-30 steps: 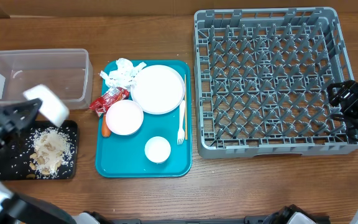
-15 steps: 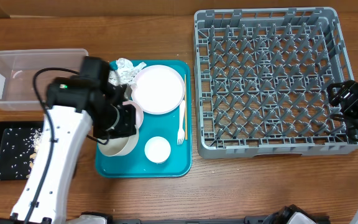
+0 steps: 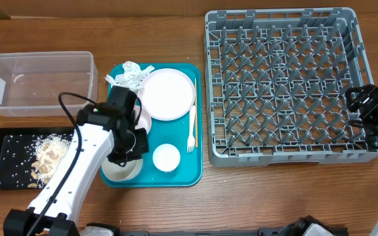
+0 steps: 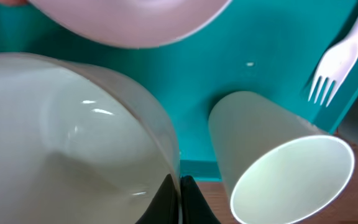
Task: Sort waste into correct bins and load items into the dishwasher rack
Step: 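Set the emptied bowl back on the teal tray and release it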
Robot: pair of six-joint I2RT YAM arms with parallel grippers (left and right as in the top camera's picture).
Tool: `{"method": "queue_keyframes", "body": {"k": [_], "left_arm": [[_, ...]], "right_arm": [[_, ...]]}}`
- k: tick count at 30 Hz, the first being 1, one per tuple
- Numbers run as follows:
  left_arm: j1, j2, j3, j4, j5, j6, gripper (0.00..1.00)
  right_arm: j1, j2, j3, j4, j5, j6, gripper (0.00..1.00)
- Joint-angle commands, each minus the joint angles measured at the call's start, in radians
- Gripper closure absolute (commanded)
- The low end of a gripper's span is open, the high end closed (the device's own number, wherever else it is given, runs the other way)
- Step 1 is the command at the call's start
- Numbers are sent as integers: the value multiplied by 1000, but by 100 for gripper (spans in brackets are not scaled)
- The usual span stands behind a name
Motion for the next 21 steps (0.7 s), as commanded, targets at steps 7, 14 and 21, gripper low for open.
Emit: {"method": "queue_keyframes", "body": {"k": [7,14,21], "left_arm": [[-7,-11,-122,126,24,-10,95],[-6,-11,-101,145,11,-8,72],[-6,-12,95,13,9,28,55]], "right_arm": [[-2,-4,24,5,3,0,0],[-2,-4,24,5,3,0,0],[-2,-4,24,5,3,0,0]]}}
